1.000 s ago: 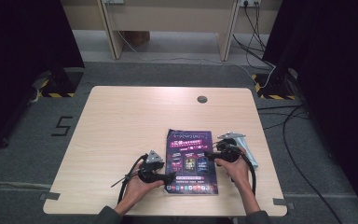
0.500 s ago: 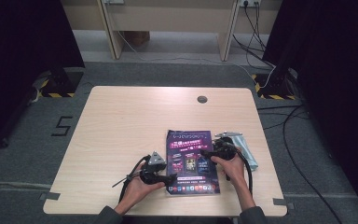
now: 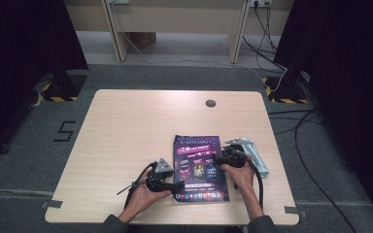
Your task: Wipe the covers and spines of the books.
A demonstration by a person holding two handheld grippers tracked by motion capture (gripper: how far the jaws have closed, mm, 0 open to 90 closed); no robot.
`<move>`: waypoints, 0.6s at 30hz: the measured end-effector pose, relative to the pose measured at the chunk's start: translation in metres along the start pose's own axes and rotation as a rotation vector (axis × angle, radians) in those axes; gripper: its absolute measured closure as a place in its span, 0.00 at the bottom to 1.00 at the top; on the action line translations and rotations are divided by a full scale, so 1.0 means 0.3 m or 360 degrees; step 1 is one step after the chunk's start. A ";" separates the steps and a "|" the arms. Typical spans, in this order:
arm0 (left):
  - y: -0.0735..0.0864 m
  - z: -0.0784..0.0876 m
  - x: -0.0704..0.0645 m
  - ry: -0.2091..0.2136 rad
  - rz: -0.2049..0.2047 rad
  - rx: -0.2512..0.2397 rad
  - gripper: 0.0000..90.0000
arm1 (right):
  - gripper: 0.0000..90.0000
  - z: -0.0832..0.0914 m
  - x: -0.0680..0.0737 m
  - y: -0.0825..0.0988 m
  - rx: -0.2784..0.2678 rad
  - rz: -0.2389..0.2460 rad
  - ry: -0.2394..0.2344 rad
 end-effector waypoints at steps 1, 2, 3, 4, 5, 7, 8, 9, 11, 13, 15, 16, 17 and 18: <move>0.000 0.000 0.001 0.0002 -0.0004 0.0003 0.43 | 0.57 0.000 0.000 -0.001 -0.0011 -0.0015 0.0003; 0.000 0.001 0.001 0.0001 -0.0004 0.0005 0.43 | 0.58 0.001 0.000 -0.003 -0.0023 -0.0040 -0.0003; 0.001 0.002 0.001 -0.0004 -0.0002 0.0007 0.43 | 0.61 0.003 -0.002 -0.006 -0.0050 -0.0063 -0.0014; 0.001 0.003 0.001 -0.0010 0.0001 0.0009 0.43 | 0.62 0.007 -0.002 -0.008 -0.0064 -0.0098 -0.0031; 0.001 0.003 0.001 -0.0008 -0.0001 0.0010 0.43 | 0.62 0.013 0.000 -0.010 -0.0074 -0.0126 -0.0051; 0.001 0.003 0.002 -0.0005 -0.0001 0.0010 0.44 | 0.62 0.022 0.004 -0.017 -0.0095 -0.0112 -0.0052; 0.002 0.004 0.002 -0.0008 0.0002 0.0010 0.44 | 0.62 0.027 0.007 -0.019 -0.0096 -0.0128 -0.0055; 0.002 0.004 0.002 -0.0011 0.0003 0.0010 0.44 | 0.62 0.031 0.008 -0.023 -0.0114 -0.0150 -0.0068; 0.002 0.005 0.002 -0.0013 0.0007 0.0009 0.44 | 0.62 0.042 0.013 -0.033 -0.0140 -0.0178 -0.0100; 0.002 0.007 0.005 -0.0024 0.0013 0.0013 0.44 | 0.64 0.054 0.021 -0.045 -0.0174 -0.0209 -0.0139; 0.004 0.009 0.007 -0.0029 0.0018 0.0014 0.44 | 0.68 0.073 0.038 -0.064 -0.0217 -0.0269 -0.0225; 0.005 0.010 0.007 -0.0028 0.0022 0.0015 0.44 | 0.69 0.083 0.046 -0.072 -0.0224 -0.0266 -0.0240; 0.005 0.011 0.008 -0.0029 0.0024 0.0014 0.44 | 0.71 0.092 0.053 -0.078 -0.0219 -0.0228 -0.0243; 0.006 0.012 0.008 -0.0029 0.0027 0.0014 0.44 | 0.72 0.100 0.062 -0.081 -0.0208 -0.0218 -0.0264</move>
Point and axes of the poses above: each handheld gripper's, and its own axes: z roughly backward along the jaws, y roughly out of its underside, x roughly to its left, the point moved 9 cm from there along -z, roughly forward along the jaws, and after that the axes turned 6 degrees about y, right-handed, at the moved point
